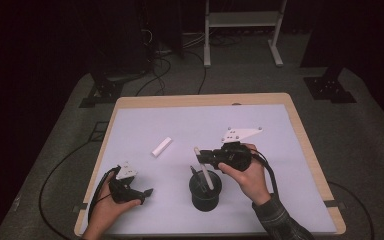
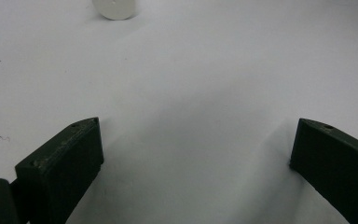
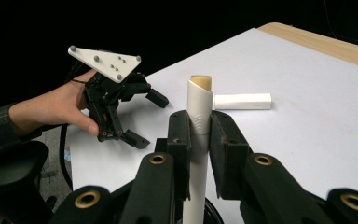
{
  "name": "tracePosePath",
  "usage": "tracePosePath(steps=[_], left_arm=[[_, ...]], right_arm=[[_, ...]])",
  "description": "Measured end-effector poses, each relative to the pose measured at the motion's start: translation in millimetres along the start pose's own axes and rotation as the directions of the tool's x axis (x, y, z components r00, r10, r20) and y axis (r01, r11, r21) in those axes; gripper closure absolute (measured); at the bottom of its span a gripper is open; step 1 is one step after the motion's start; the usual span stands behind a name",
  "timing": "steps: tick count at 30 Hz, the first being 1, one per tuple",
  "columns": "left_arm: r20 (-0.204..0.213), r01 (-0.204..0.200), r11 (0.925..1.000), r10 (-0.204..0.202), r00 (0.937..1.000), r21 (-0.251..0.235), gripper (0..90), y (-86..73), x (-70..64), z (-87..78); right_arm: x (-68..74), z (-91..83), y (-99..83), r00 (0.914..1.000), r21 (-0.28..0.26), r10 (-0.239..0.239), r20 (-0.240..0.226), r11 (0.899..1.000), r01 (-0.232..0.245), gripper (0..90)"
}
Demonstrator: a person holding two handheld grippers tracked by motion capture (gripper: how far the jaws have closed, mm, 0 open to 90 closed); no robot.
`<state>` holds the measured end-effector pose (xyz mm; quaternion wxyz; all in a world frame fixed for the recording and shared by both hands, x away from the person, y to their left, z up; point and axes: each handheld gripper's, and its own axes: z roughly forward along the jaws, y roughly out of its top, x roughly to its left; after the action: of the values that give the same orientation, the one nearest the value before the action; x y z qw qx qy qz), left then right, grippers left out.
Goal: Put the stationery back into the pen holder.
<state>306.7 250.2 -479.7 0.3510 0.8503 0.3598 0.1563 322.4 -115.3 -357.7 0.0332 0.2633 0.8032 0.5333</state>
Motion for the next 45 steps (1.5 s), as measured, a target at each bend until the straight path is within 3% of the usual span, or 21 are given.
tracePosePath(steps=[40,45], left_arm=[[-0.002,-0.002,1.0000,0.002,1.0000,-0.001,1.6,-0.1,-0.1,0.0],[-0.002,-0.004,1.0000,0.004,1.0000,0.001,1.6,-0.1,0.0,0.0]], right_arm=[[0.0,14.5,-36.8,0.9998,0.126,0.018,-0.011,0.992,-0.017,78.0],[0.3,12.7,-36.4,0.9999,0.118,0.013,-0.009,0.993,-0.012,76.7]])
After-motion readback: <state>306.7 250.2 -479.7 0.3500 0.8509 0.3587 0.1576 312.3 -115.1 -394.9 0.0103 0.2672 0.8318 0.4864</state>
